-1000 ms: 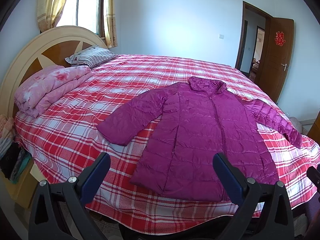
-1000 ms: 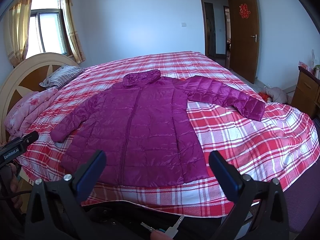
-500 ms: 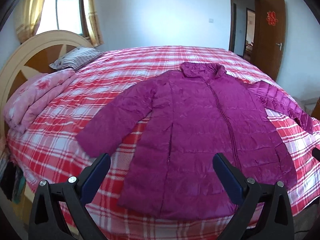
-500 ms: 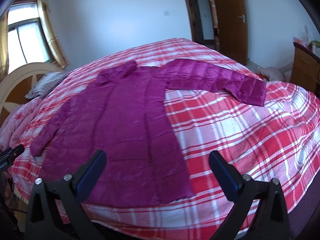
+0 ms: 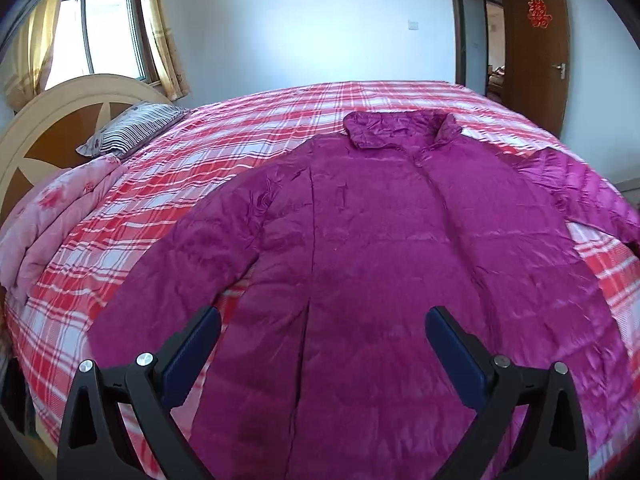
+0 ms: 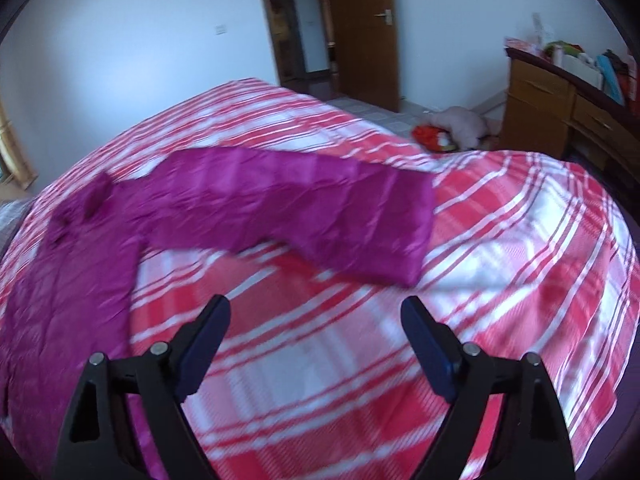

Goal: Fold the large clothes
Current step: 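Reach the right tool to the jacket sleeve cuff and grasp it, then lift the sleeve with the right tool and lay it across the jacket front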

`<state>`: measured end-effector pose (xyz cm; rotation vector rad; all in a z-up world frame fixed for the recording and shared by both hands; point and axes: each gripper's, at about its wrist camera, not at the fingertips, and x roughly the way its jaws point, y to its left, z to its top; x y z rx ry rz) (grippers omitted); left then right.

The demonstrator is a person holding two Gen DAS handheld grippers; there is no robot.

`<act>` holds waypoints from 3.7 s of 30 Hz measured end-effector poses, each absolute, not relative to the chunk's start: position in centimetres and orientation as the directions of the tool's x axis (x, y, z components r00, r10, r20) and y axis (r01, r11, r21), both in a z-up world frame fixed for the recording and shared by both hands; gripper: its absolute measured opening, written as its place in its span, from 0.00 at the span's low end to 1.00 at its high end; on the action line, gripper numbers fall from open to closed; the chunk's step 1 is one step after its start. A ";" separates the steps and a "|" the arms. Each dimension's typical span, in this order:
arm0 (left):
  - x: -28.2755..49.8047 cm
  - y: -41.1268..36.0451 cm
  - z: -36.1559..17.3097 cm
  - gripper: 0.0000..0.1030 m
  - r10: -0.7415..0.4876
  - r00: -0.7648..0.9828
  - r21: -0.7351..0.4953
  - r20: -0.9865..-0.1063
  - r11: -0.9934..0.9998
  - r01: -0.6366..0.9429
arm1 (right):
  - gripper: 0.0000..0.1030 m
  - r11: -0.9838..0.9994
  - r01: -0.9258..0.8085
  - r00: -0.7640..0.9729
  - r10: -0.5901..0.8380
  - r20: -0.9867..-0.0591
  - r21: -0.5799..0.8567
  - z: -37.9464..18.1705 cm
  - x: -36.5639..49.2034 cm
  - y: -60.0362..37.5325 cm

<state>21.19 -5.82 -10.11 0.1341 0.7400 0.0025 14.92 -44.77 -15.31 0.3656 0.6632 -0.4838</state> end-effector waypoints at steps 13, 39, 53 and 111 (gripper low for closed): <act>25.5 -6.6 -13.2 0.99 0.091 0.727 0.171 -0.681 0.985 0.037 | 0.52 0.776 0.631 0.497 -0.422 -0.758 -0.018 -18.0 21.0 -50.4; 25.5 -4.9 -14.4 0.99 0.037 0.705 0.102 -0.708 0.994 0.050 | 0.11 0.903 0.400 0.754 -0.420 -0.504 -0.155 -4.0 25.5 -39.8; 25.5 -1.8 -14.3 0.99 0.036 0.699 0.062 -0.714 0.998 0.012 | 0.11 0.951 0.088 0.864 -0.220 -0.453 -0.296 -3.1 31.6 -23.6; 41.6 -11.0 -16.6 0.99 0.100 0.677 0.206 -0.729 0.975 0.079 | 0.55 0.995 0.082 0.692 -0.104 -0.714 -0.065 -19.4 41.1 -29.6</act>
